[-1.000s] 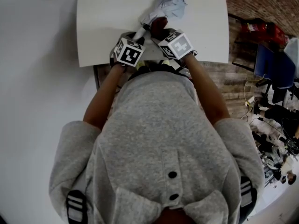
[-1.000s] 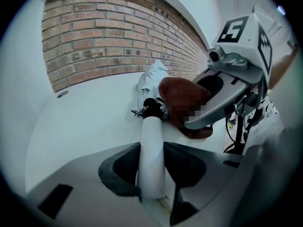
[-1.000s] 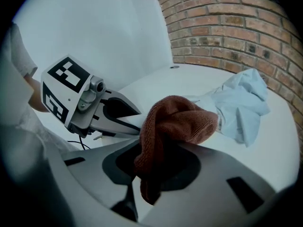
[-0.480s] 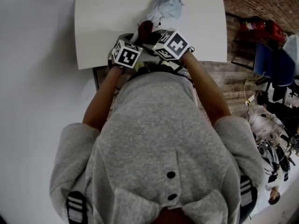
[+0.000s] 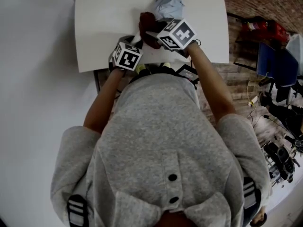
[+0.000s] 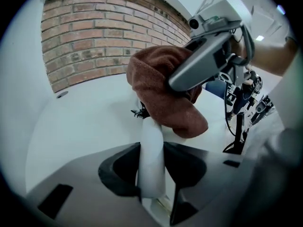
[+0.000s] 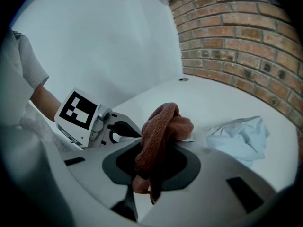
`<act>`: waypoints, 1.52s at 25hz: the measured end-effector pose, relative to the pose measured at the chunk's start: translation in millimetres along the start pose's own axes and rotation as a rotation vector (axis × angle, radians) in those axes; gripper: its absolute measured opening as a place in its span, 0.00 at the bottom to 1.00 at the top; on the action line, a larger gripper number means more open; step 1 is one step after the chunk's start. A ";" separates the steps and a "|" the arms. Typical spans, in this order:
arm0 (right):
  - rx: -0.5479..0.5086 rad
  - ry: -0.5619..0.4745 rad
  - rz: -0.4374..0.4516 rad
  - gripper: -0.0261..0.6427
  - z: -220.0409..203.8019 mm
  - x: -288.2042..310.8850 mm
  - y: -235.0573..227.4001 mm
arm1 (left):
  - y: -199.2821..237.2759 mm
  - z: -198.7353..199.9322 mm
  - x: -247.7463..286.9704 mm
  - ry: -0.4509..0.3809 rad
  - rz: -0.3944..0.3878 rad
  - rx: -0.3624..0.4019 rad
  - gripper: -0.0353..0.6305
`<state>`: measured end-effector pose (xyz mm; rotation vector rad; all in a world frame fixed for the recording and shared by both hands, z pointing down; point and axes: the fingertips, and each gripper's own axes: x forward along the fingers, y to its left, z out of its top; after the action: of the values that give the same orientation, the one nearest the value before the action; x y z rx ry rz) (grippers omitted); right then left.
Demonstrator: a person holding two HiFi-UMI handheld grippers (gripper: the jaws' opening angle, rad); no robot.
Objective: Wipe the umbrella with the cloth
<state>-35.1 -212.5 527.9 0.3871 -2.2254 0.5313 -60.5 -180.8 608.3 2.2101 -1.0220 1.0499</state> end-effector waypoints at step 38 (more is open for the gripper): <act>0.006 -0.002 -0.384 0.19 22.1 -62.5 -122.4 | -1.7 -2.6 -3.5 -0.018 -0.014 0.000 0.29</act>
<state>43.9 -322.9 497.2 0.7963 -2.0797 0.3303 -61.8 -176.6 606.8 2.2273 -1.0123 1.0259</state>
